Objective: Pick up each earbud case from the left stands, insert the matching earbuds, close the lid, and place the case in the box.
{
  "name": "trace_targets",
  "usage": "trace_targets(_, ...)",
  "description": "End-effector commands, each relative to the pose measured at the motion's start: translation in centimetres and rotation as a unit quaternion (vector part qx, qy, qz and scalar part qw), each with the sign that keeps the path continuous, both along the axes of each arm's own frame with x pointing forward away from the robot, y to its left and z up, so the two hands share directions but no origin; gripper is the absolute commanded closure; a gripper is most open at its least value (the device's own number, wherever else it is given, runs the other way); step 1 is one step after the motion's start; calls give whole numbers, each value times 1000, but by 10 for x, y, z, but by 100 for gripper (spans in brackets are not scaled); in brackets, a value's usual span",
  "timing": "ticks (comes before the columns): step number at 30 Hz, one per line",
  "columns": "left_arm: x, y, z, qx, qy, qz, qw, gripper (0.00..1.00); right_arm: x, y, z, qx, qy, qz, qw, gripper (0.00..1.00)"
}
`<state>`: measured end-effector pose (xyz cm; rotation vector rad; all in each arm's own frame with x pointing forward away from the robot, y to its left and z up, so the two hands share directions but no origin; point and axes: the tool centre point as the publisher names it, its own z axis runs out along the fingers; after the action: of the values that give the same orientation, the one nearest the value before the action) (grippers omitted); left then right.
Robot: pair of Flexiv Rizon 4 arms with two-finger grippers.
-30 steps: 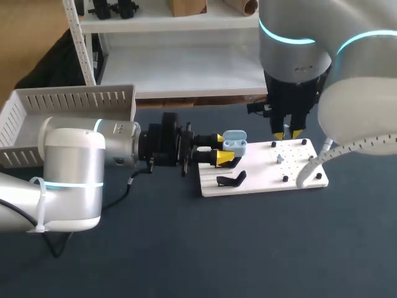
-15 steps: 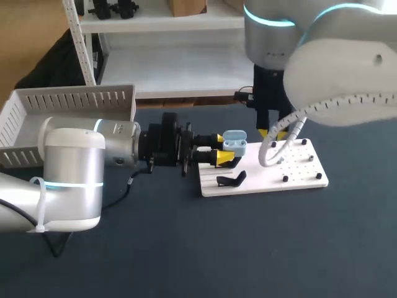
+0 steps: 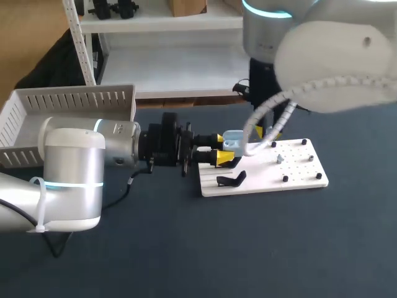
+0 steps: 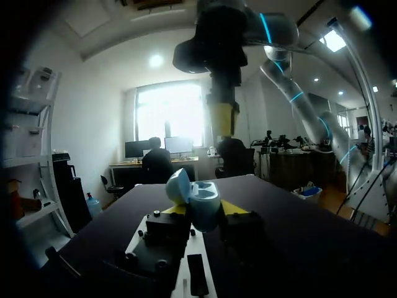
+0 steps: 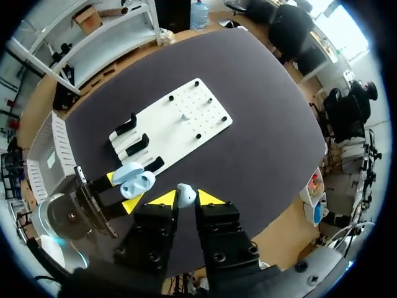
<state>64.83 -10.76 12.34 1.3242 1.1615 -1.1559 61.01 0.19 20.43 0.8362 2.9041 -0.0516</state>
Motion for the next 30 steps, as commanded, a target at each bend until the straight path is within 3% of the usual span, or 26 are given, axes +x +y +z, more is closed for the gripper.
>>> trace_targets(1, 1, 0, -1, -1, -1, 0, 1000, 100, 8, 23, 1, -31, 7, -10, 999, 100)
trace_targets(13, 1, 0, -1, -1, -1, 0, 1000, 100, 8, 23, 1, -31, 7, -10, 999, 100)
trace_targets(18, 1, 0, -1, -1, -1, 0, 1000, 100, 5, 29, 3, -11, 23, -57, 998, 100)
trace_targets(25, 1, 0, -1, -1, -1, 0, 1000, 100, 9, 35, 6, -57, 27, -112, 992, 100)
trace_targets(30, 1, 0, -1, -1, -1, 0, 1000, 100, 11, 41, 3, -60, 27, -119, 991, 100)
